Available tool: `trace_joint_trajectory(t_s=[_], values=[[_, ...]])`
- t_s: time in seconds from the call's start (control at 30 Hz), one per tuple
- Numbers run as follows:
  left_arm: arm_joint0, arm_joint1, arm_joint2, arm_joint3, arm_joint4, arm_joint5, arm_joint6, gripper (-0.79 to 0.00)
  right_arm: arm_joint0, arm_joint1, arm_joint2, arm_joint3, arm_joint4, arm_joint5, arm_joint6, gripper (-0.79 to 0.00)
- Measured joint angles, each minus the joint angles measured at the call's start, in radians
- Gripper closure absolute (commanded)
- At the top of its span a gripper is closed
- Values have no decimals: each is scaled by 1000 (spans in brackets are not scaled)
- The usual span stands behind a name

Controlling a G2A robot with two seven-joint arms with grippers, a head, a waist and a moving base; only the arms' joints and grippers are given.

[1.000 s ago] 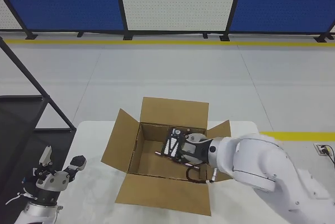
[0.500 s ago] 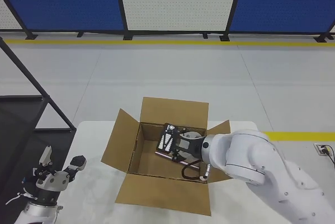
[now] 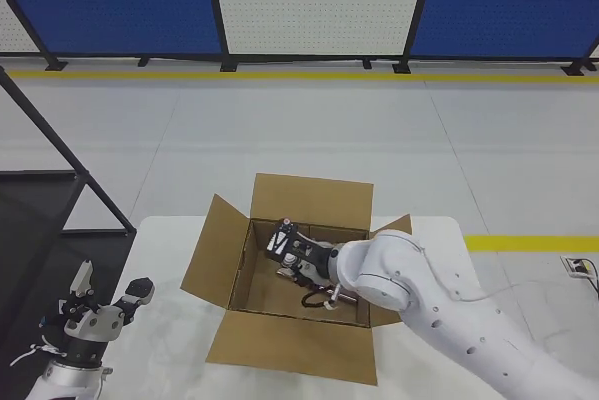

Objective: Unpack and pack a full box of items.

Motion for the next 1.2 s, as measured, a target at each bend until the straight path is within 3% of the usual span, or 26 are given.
trace_joint_trajectory(t_s=[0.33, 0.73, 0.83, 1.0, 1.2], values=[[0, 0, 0, 0, 0, 0, 0, -785, 15, -84, -53, 197, 14, 85, -98, 0], [0, 0, 0, 0, 0, 0, 0, -785, 16, -89, -57, 201, 9, 84, -89, 0], [0, 0, 0, 0, 0, 0, 0, -785, 5, -101, -63, 208, -22, 144, -74, 0], [0, 0, 0, 0, 0, 0, 0, -785, 17, -144, -90, 269, -49, 235, -49, 0], [0, 0, 0, 0, 0, 0, 0, -785, 35, -196, -105, 384, -28, 209, -70, 0]])
